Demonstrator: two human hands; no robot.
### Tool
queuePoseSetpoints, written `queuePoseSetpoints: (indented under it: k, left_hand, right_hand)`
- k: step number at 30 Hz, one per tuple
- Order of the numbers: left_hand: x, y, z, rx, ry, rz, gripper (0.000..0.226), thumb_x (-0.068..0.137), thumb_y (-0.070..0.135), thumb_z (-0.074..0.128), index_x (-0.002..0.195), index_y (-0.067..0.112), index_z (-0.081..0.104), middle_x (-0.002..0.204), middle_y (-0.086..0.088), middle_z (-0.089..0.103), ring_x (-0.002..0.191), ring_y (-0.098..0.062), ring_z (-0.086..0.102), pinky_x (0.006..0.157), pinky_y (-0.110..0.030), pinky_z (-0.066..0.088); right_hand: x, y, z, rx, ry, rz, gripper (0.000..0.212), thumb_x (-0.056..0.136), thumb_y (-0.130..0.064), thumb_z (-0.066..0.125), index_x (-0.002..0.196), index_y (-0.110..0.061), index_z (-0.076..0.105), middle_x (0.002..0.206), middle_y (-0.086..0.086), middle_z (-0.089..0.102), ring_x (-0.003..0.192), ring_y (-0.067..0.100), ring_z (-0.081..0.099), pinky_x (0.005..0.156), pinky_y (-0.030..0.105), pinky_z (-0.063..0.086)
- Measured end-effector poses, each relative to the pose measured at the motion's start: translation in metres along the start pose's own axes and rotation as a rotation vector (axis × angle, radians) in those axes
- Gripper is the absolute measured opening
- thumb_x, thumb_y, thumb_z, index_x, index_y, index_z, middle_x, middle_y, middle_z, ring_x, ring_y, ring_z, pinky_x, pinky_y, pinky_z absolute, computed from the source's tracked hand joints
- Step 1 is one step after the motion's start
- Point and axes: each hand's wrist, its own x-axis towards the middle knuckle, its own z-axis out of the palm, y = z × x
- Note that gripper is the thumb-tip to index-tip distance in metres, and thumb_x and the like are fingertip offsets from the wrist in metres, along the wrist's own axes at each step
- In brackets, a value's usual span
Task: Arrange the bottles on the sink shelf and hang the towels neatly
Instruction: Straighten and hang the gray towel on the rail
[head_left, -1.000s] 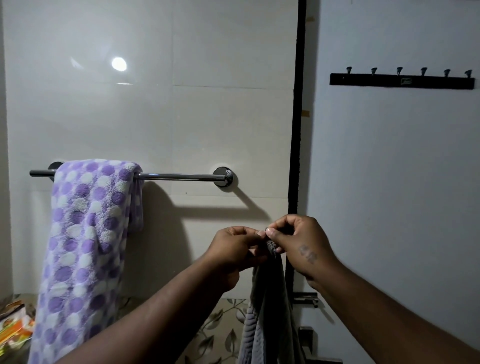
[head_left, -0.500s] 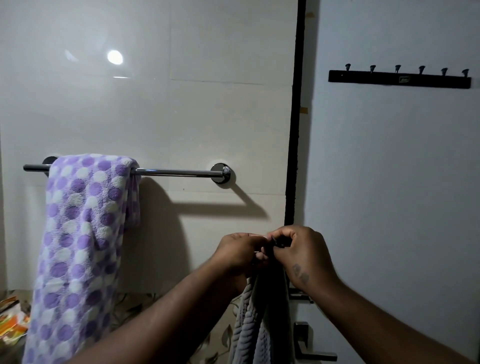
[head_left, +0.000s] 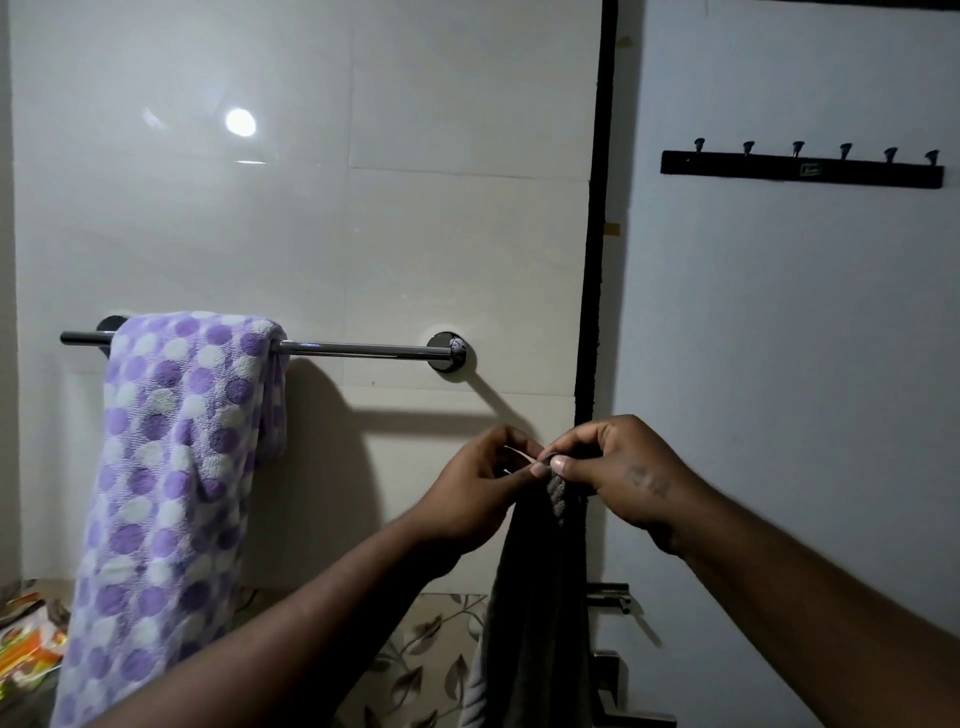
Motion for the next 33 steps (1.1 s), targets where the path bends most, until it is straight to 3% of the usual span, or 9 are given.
queuePoseSetpoints:
  k: [2,5,9,15,18,23,27,30,33]
  left_hand:
    - [0.001,0.004,-0.003,-0.063,-0.072,-0.012,0.014,0.098,0.003,0.062,0.110,0.001,0.056,0.092,-0.020,0.063,0.082,-0.028,0.056,0.073,-0.034,0.046]
    - [0.000,0.006,-0.003,-0.095,-0.117,-0.004,0.016,0.099,0.007,0.061,0.112,0.005,0.053,0.086,-0.008,0.062,0.068,-0.016,0.054,0.060,-0.021,0.044]
    - [-0.004,0.000,0.001,-0.160,-0.103,0.024,0.015,0.096,0.007,0.064,0.106,0.008,0.053,0.091,-0.012,0.062,0.081,-0.025,0.054,0.066,-0.028,0.045]
    - [-0.004,-0.004,0.009,-0.313,-0.074,0.102,0.020,0.093,0.016,0.068,0.106,0.013,0.053,0.103,-0.017,0.056,0.090,-0.029,0.051,0.072,-0.035,0.046]
    - [-0.007,-0.006,0.015,-0.322,-0.084,0.121,0.018,0.092,0.016,0.066,0.103,0.012,0.052,0.097,-0.016,0.054,0.085,-0.027,0.049,0.069,-0.034,0.043]
    - [-0.014,-0.016,0.015,-0.253,-0.178,0.139,0.012,0.100,0.017,0.061,0.090,0.011,0.058,0.082,-0.007,0.057,0.070,-0.011,0.053,0.061,-0.020,0.045]
    - [-0.024,-0.033,0.011,-0.237,-0.234,0.039,0.017,0.102,0.014,0.056,0.086,0.010,0.058,0.074,0.002,0.057,0.063,-0.007,0.050,0.058,-0.019,0.041]
    - [-0.023,-0.036,0.003,-0.152,-0.133,0.024,0.020,0.101,0.020,0.058,0.085,0.010,0.061,0.071,-0.003,0.053,0.063,-0.013,0.045,0.057,-0.026,0.035]
    - [-0.009,-0.030,-0.003,0.039,0.052,0.063,0.027,0.102,0.024,0.060,0.080,0.007,0.061,0.069,-0.003,0.052,0.064,-0.016,0.044,0.057,-0.031,0.033]
  right_hand:
    - [0.002,-0.005,-0.003,0.074,-0.043,0.052,0.022,0.091,-0.010,0.068,0.082,-0.024,0.082,0.080,-0.002,0.079,0.074,0.007,0.068,0.066,0.021,0.053]
    - [0.005,-0.010,-0.003,0.188,-0.057,0.158,0.019,0.094,-0.010,0.064,0.082,-0.013,0.079,0.083,0.005,0.079,0.076,0.012,0.071,0.068,0.026,0.053]
    - [0.011,-0.014,-0.004,0.332,0.024,0.228,0.021,0.099,-0.011,0.051,0.087,-0.011,0.069,0.084,0.010,0.070,0.077,0.020,0.064,0.075,0.033,0.051]
    - [0.015,-0.022,-0.008,0.398,0.070,0.213,0.023,0.099,-0.013,0.049,0.084,-0.013,0.066,0.067,0.003,0.066,0.059,0.014,0.063,0.056,0.026,0.050]
    - [0.018,-0.025,-0.011,0.453,0.103,0.181,0.021,0.098,-0.013,0.049,0.084,-0.013,0.065,0.060,0.000,0.063,0.051,0.009,0.062,0.047,0.022,0.050]
    - [0.021,-0.024,-0.017,0.435,0.151,0.143,0.020,0.098,-0.016,0.049,0.088,-0.014,0.066,0.067,0.004,0.060,0.062,0.019,0.058,0.059,0.028,0.049]
    - [0.027,-0.021,-0.030,0.488,0.299,0.167,0.023,0.096,-0.018,0.050,0.081,-0.016,0.067,0.069,0.008,0.060,0.065,0.025,0.056,0.066,0.033,0.045]
    - [0.028,-0.014,-0.038,0.501,0.457,0.243,0.019,0.094,-0.016,0.049,0.084,-0.014,0.065,0.068,0.009,0.054,0.058,0.022,0.053,0.059,0.031,0.043]
    - [0.025,-0.009,-0.032,0.405,0.451,0.190,0.020,0.089,-0.016,0.054,0.070,-0.016,0.060,0.064,0.009,0.050,0.046,0.015,0.050,0.046,0.024,0.038]
